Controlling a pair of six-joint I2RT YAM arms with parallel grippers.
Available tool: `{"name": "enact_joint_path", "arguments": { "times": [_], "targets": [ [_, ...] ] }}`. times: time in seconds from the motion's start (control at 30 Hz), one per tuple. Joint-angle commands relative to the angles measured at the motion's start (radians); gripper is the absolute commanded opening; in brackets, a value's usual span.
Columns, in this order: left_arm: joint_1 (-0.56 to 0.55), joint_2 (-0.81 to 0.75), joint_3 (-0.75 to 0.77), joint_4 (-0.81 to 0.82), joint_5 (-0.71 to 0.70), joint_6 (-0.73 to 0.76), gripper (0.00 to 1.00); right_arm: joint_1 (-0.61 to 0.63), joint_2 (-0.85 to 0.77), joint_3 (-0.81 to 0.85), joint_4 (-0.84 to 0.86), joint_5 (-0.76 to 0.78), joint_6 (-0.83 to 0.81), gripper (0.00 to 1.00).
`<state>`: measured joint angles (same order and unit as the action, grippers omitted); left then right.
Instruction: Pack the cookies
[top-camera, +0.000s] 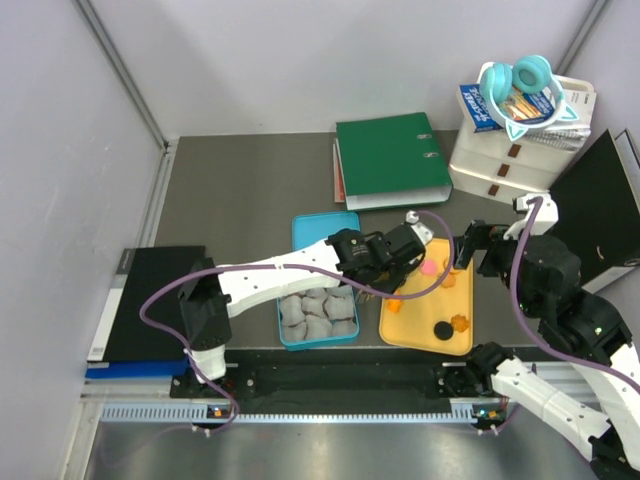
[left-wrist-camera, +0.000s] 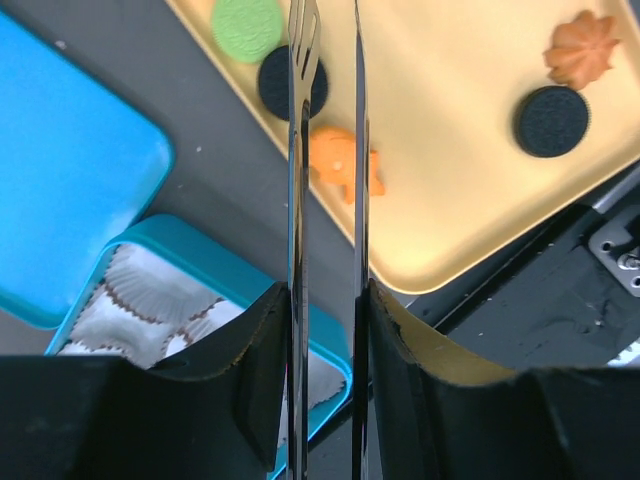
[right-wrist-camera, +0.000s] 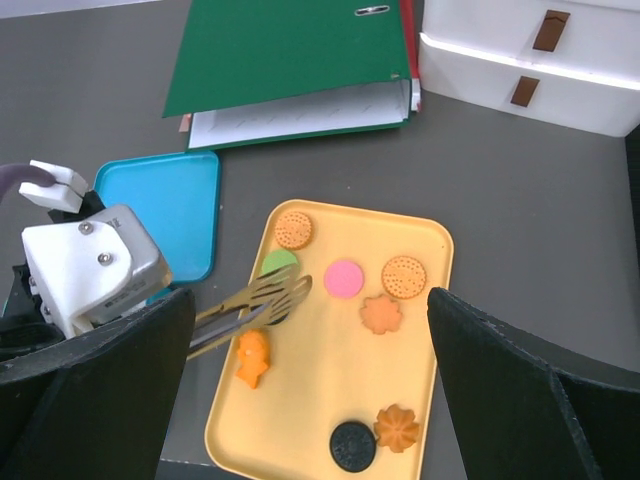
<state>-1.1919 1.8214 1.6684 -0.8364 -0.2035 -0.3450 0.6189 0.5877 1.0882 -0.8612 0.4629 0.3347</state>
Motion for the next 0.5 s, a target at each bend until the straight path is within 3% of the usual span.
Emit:
{"name": "enact_joint_path", "arguments": {
  "times": [0.0, 0.17, 0.47],
  "targets": [
    [-0.052, -0.005, 0.054, 0.077, 0.053, 0.018, 0.41, 0.008, 0.003, 0.033, 0.014, 0.045, -0.037, 0.99],
    [-0.147, 0.007, 0.076, 0.073, 0.039, 0.087, 0.42, 0.008, 0.007, 0.052, 0.005, 0.080, -0.039, 0.99],
    [-0.167, -0.062, -0.039, 0.091, 0.049, 0.032, 0.45, 0.008, 0.043, 0.087, -0.039, 0.157, 0.027, 0.99]
  ]
}}
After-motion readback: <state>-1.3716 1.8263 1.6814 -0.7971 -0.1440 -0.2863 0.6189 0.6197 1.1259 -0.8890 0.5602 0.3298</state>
